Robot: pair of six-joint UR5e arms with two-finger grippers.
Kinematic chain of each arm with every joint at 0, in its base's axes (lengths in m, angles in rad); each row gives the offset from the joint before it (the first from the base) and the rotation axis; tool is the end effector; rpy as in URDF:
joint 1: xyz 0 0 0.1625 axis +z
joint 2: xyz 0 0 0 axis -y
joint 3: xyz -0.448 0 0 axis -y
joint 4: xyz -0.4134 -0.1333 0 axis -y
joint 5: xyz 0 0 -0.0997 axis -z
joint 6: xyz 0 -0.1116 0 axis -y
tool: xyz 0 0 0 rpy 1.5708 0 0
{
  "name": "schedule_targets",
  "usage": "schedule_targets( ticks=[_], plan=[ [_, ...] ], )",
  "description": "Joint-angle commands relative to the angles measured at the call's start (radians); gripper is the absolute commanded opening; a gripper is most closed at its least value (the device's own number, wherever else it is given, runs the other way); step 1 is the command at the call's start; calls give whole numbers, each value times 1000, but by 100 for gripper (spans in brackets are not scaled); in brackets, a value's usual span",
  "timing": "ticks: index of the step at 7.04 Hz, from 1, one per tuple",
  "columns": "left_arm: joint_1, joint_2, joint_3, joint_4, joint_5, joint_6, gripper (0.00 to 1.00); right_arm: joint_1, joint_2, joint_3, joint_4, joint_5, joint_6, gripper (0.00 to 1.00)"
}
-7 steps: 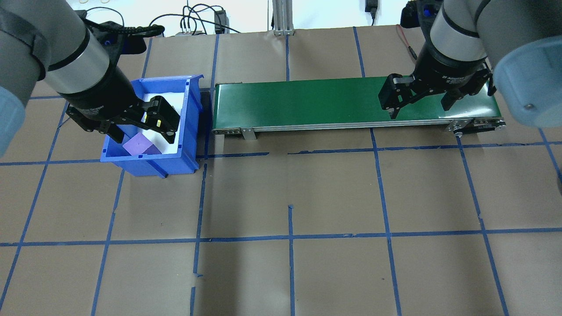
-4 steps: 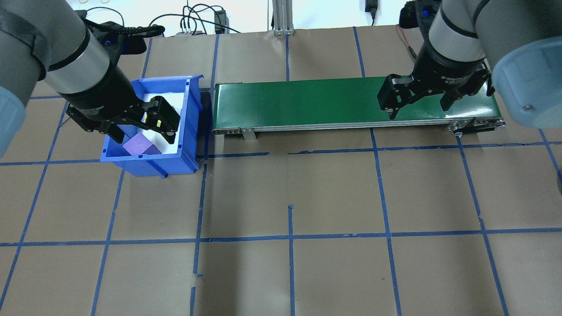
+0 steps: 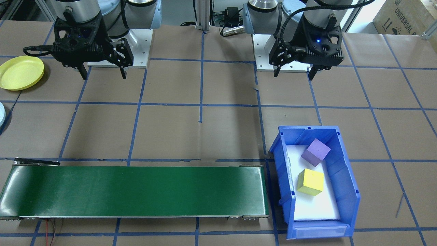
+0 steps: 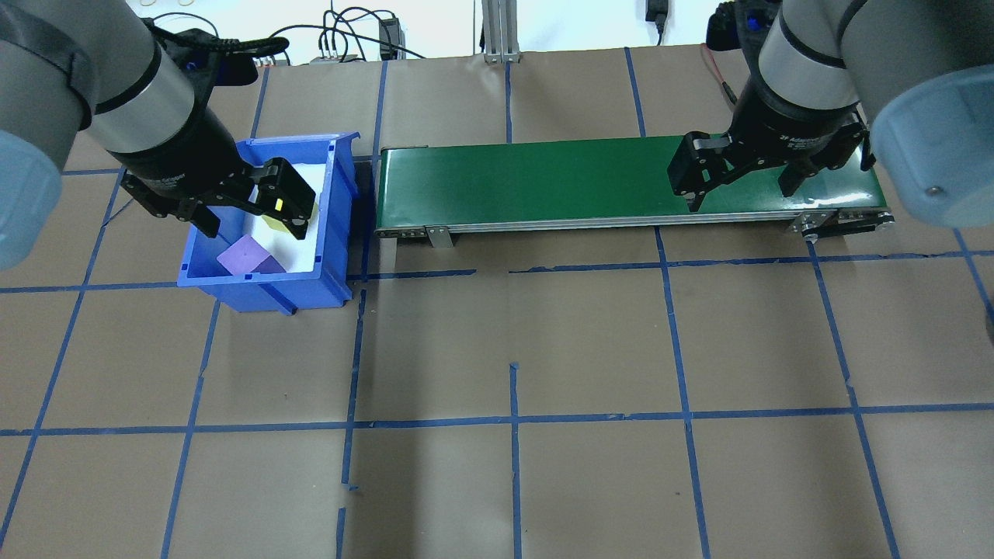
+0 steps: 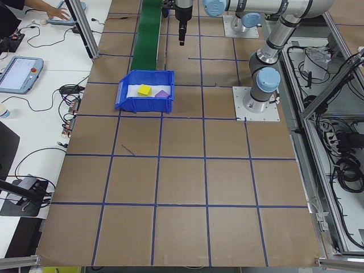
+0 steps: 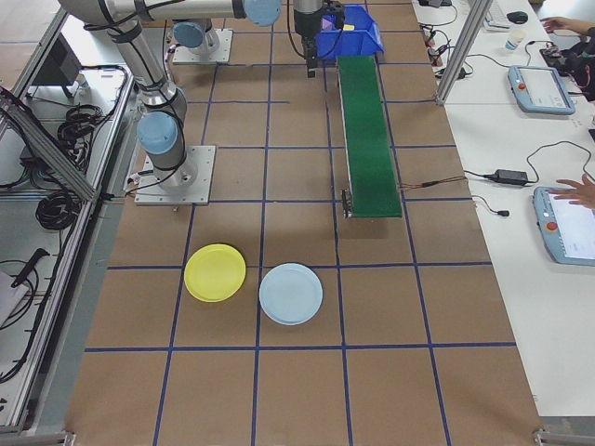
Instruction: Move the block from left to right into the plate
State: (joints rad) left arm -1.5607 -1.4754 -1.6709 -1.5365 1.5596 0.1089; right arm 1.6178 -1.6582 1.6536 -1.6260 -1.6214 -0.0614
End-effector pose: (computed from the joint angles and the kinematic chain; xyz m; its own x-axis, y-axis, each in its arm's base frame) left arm -0.1298 -0.4750 0.4979 -0.9951 0.0989 0.0079 0.0986 0.9947 -0.0306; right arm 0.1501 -0.4739 0.5054 -0.9930 -0.1050 0.0541 -0.1080 0.9925 -0.0566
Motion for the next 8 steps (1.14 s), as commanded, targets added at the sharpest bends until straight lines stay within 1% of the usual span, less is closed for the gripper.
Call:
schedule_targets(
  ticks=[1,3,4,5,6,7,8],
  plan=[
    [13,-71,3,91,7,93,100,7,0,0,1,0,-1,100],
    [111,-115,0,95,4,278,100,8,-2,0,3,0,-1,100],
    [143,-173,0,145,5,361,100,7,0,0,2,0,-1,100],
    [149,-233,3,223,4,388,100,8,0,2,-2,0,0,100],
    [149,-288,14,245,-1,379,100,4,0,0,3,-2,0,100],
    [149,-346,22,297,-4,388,100,4,-2,0,5,-8,-1,100],
    [149,-399,22,414,-3,452,100,7,-2,0,3,-2,-1,100]
  ],
)
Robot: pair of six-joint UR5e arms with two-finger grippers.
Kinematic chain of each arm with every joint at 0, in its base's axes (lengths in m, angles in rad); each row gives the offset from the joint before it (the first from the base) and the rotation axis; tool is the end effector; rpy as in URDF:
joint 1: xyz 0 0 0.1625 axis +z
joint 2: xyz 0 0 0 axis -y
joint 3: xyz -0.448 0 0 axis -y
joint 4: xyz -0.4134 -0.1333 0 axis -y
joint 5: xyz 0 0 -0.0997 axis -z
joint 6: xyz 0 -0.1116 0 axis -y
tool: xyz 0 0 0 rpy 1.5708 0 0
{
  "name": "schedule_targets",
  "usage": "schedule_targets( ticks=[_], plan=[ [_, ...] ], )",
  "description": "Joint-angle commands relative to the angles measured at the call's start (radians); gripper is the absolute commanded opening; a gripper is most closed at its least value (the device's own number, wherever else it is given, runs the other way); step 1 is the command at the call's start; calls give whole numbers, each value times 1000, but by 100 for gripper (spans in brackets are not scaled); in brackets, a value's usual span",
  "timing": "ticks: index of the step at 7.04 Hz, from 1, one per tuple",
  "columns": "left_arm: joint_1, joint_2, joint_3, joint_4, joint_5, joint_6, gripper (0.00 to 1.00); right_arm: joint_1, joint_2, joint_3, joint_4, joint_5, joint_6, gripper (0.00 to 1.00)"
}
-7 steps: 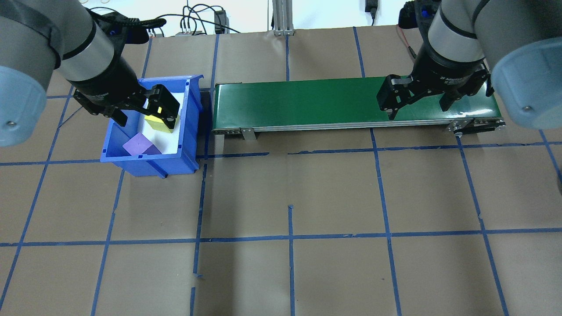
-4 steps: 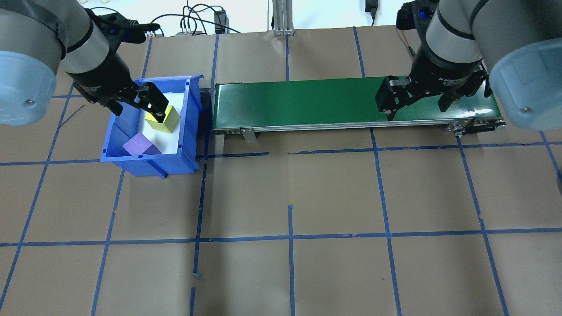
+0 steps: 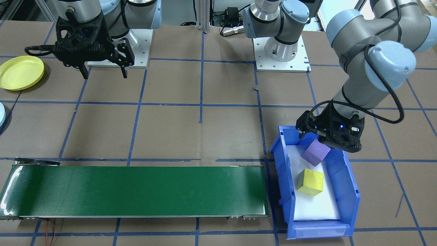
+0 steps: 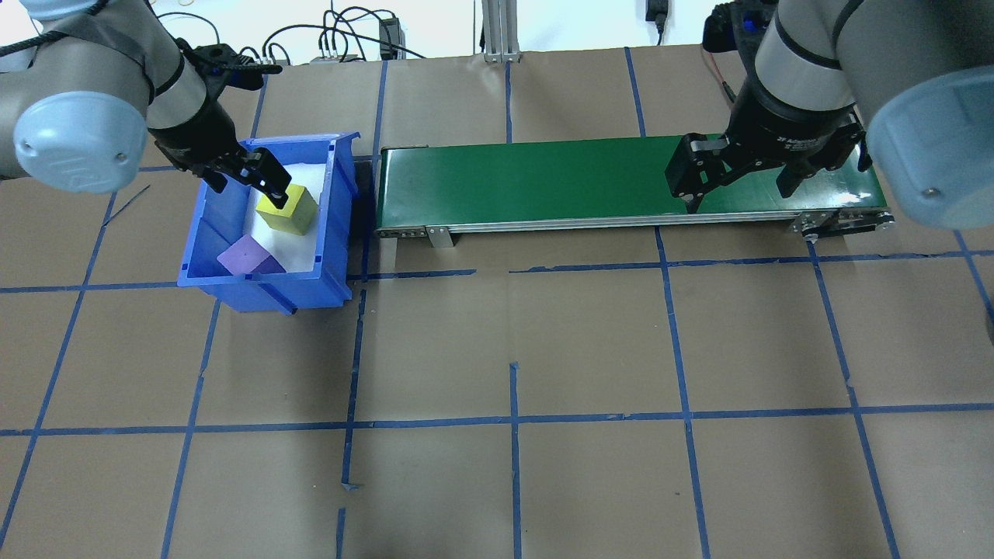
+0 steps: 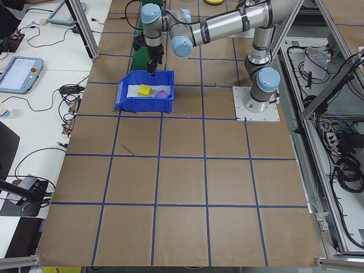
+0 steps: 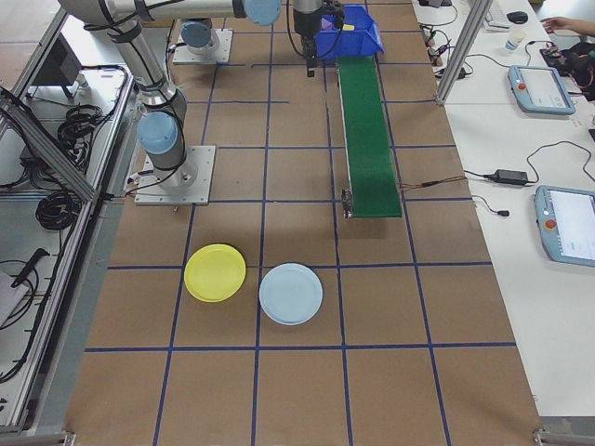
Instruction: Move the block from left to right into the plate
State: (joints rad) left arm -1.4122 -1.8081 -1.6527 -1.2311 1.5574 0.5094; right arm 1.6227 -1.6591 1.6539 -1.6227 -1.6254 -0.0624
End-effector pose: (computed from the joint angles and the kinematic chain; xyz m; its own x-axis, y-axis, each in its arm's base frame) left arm -0.0384 -0.6136 0.3587 -0.9390 0.3438 0.0017 0.3437 0.9388 -0.0244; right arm 0.1519 -0.4725 0.5053 -0.9922 -0.1108 0.0579 -0.1139 0.9920 -0.0536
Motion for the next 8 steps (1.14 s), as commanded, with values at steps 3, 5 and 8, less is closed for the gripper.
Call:
schedule_targets(
  ticks=[3,5,8],
  plan=[
    [2,-167,5,223,1,90,100,2,-1,0,0,-2,0,100],
    [2,-243,4,312,-5,90,100,2,-10,4,13,-8,-2,100],
    [19,-241,5,315,-2,139,100,2,-8,7,14,-8,0,100]
  ],
)
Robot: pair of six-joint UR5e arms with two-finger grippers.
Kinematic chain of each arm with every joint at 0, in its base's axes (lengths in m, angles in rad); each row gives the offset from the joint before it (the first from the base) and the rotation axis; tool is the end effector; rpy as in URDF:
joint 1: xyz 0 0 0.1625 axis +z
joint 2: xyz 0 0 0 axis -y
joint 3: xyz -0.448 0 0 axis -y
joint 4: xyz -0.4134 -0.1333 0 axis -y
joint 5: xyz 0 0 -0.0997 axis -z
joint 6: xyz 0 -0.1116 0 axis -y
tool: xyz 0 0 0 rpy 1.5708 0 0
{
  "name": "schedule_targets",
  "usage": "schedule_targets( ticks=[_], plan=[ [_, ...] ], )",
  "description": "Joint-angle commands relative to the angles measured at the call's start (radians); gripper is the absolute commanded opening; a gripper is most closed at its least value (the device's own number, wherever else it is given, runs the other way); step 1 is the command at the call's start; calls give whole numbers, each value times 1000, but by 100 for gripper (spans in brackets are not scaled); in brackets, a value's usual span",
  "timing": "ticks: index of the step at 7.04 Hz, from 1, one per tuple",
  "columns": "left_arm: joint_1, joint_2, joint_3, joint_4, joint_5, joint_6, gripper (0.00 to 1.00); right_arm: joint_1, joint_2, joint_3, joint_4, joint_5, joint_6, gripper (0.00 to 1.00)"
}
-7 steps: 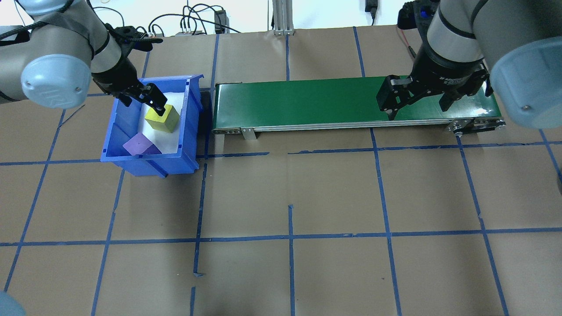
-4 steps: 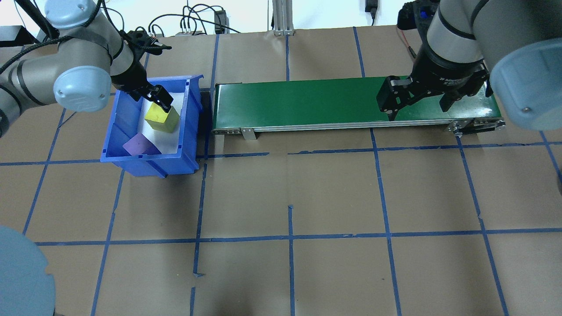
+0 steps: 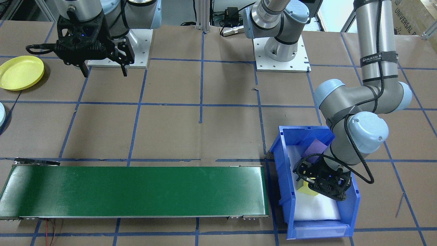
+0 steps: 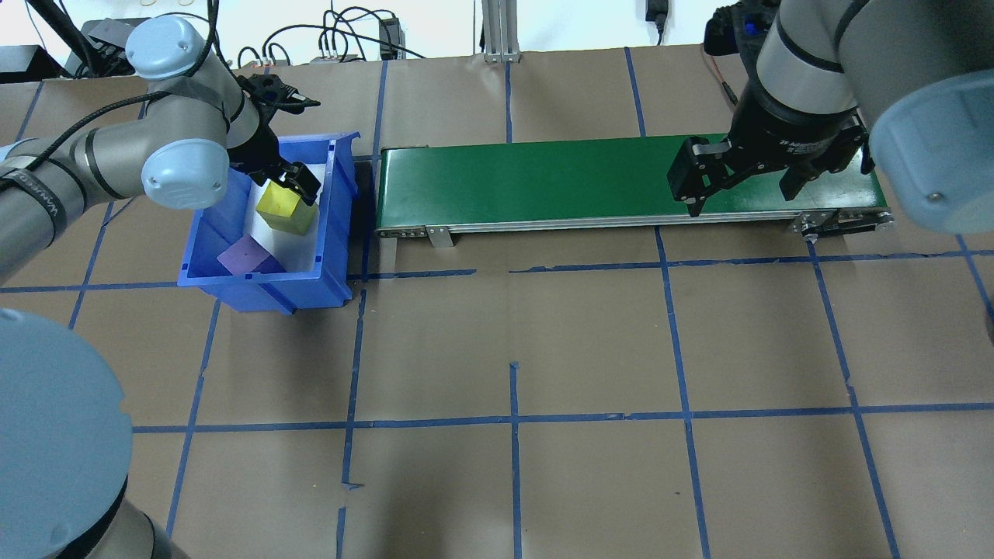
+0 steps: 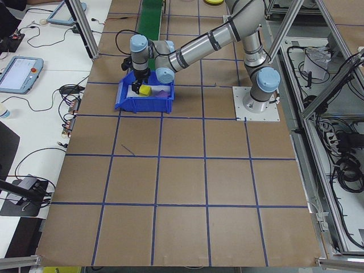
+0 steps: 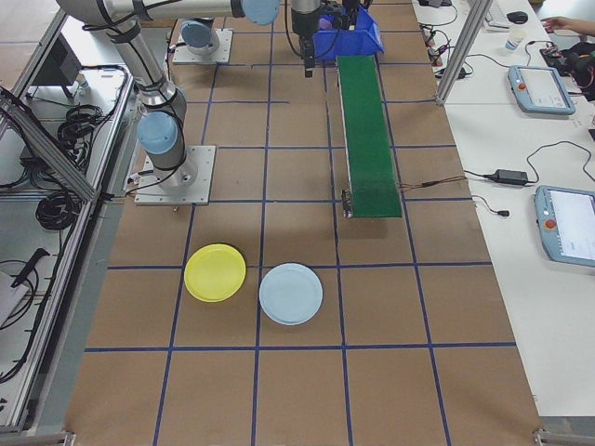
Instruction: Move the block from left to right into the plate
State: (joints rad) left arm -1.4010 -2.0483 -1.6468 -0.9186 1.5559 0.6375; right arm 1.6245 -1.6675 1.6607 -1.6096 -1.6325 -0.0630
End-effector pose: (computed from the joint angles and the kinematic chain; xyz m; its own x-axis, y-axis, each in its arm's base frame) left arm -0.0202 -0.6810 0.2419 -0.8922 0.4492 -0.0467 0.4516 0.8879 -0.0880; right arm 0.1517 -0.4673 0.5045 -0.9915 -0.1135 0.0643 -0.1163 0.9923 -0.0416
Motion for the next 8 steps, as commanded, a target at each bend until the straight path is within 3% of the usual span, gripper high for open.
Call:
schedule_targets(
  ticks=[1,3,4,5,7,8],
  plan=[
    [8,-3,-17,3,0,10,100,2,2,2,0,3,0,100],
    [8,-3,-45,-8,0,4,100,0,2,7,-6,2,0,100],
    [8,6,-47,-9,6,4,80,2,2,7,-7,2,0,100],
    [10,22,-45,-8,12,8,41,0,2,7,-6,2,0,100],
    [10,60,-39,-9,4,-19,27,0,2,7,-6,5,-4,100],
    [8,148,-39,-37,13,-35,27,-2,2,7,-6,2,-4,100]
  ],
)
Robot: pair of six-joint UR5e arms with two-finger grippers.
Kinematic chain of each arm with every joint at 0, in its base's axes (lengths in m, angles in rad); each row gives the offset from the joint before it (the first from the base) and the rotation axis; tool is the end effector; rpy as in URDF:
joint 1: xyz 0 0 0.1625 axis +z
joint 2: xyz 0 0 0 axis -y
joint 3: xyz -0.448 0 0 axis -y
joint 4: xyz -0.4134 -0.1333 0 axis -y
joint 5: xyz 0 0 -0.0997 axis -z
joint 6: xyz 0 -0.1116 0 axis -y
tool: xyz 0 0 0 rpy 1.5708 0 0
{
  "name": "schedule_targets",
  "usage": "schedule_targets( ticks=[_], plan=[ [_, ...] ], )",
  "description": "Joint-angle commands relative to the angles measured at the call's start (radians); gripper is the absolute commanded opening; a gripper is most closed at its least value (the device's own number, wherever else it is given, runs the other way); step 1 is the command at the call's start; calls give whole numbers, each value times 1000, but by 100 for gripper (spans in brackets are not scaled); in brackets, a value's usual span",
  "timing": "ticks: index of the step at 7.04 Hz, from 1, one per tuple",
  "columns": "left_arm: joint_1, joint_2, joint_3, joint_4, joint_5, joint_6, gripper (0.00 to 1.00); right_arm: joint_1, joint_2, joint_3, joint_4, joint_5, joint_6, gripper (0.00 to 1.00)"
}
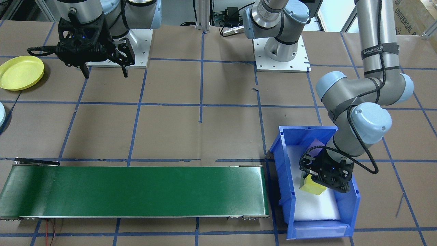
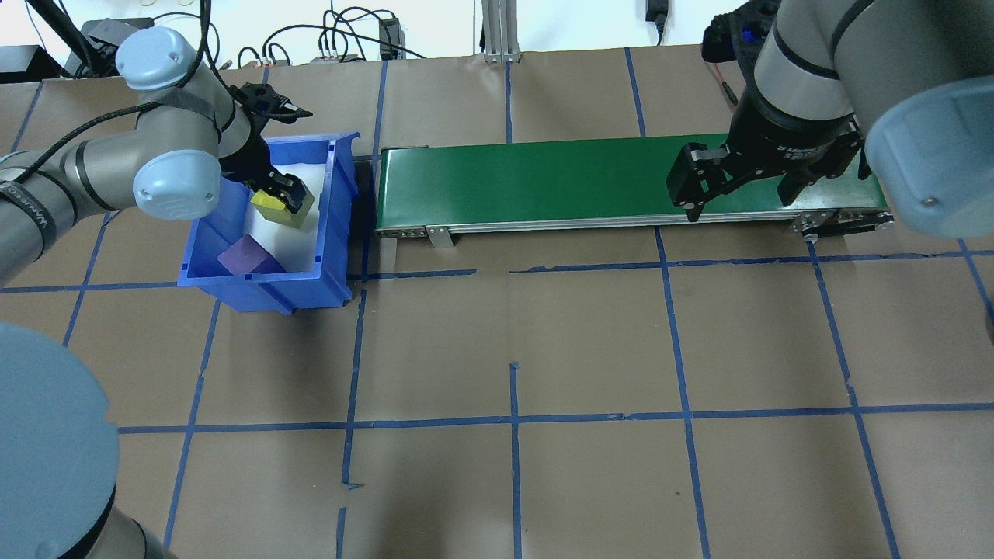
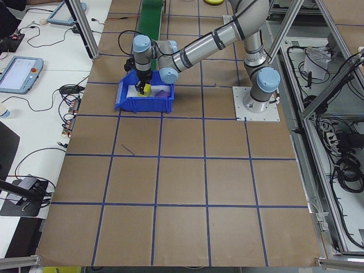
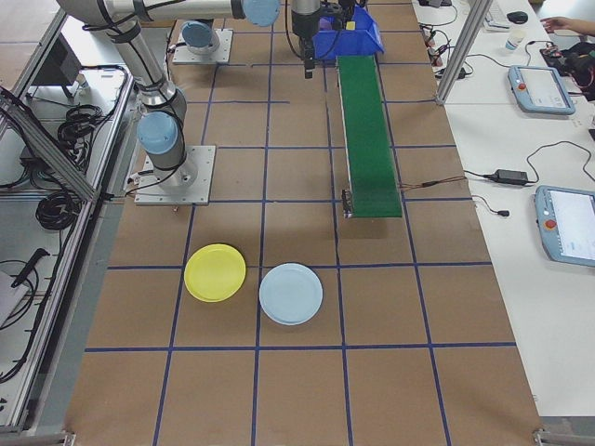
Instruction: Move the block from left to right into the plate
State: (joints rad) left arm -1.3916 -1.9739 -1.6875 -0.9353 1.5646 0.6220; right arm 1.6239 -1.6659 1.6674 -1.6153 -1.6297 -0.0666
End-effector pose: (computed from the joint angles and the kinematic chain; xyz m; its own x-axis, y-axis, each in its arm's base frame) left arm -0.0166 -0.6600 0.2699 -0.9029 0.4252 -0.0623 0.4295 0.8978 -0.0974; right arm 0.1518 -0.4679 0.5008 -0.9913 -0.1167 0.0615 -0.1193 0.9921 -0.0390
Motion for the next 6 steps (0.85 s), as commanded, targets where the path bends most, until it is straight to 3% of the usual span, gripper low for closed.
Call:
schedule_targets(
  ticks=[1,2,3,4,6],
  plan=[
    [-1,228,12,-174,-1,-18,27,-1,0,0,-1,-1,-1,100],
    [-16,322,23,-266,-8,-24,27,-7,2,-2,-1,-2,-1,100],
    [-23,343,25,-273,-33,-34,27,-6,2,-2,-1,-4,-1,100],
    [-35,328,23,-273,-111,-112,27,-7,2,-2,-3,-4,-1,100],
    [-91,246,23,-179,-158,-215,27,-9,3,-2,-6,-6,-1,100]
  ],
)
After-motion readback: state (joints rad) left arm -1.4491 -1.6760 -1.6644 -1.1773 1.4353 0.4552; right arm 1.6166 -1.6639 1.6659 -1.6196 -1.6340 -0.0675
